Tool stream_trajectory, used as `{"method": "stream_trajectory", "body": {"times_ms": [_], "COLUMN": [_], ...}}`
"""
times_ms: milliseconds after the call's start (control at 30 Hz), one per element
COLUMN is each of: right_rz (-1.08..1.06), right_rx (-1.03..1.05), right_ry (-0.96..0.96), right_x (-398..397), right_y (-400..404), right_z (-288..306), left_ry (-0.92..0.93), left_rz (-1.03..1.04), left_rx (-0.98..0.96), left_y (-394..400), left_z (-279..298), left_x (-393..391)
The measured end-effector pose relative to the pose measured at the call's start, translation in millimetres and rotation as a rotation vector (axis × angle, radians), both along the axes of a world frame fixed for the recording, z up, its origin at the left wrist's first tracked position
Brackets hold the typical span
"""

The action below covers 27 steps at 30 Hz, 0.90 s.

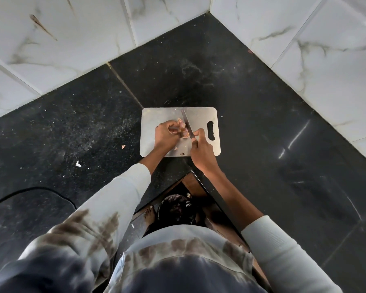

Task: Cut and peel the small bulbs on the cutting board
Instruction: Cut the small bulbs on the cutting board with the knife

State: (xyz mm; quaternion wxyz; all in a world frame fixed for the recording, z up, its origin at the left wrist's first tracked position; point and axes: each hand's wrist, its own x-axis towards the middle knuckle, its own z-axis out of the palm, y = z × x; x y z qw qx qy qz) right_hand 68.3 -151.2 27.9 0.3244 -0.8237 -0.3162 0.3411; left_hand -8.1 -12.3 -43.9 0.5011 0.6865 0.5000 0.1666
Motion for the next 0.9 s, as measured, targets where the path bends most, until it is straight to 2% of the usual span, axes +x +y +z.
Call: {"method": "stream_trajectory", "body": {"times_ms": [267, 600, 900], "right_rz": [-0.037, -0.019, -0.096], "right_rx": [-0.003, -0.045, 0.044], "right_ry": [-0.011, 0.066, 0.080], "right_x": [-8.6, 10.5, 1.3], "right_y": [8.7, 3.2, 10.2], "right_z": [-4.1, -9.0, -40.0], "left_ry": [-0.010, 0.054, 0.025], "left_rz": [-0.037, -0.072, -0.107], "left_rx": [0.025, 0.089, 0.105], "left_y": [4.2, 4.1, 5.4], "left_z": [-2.0, -2.4, -0.8], "left_x": [-0.8, 4.8, 3.9]}}
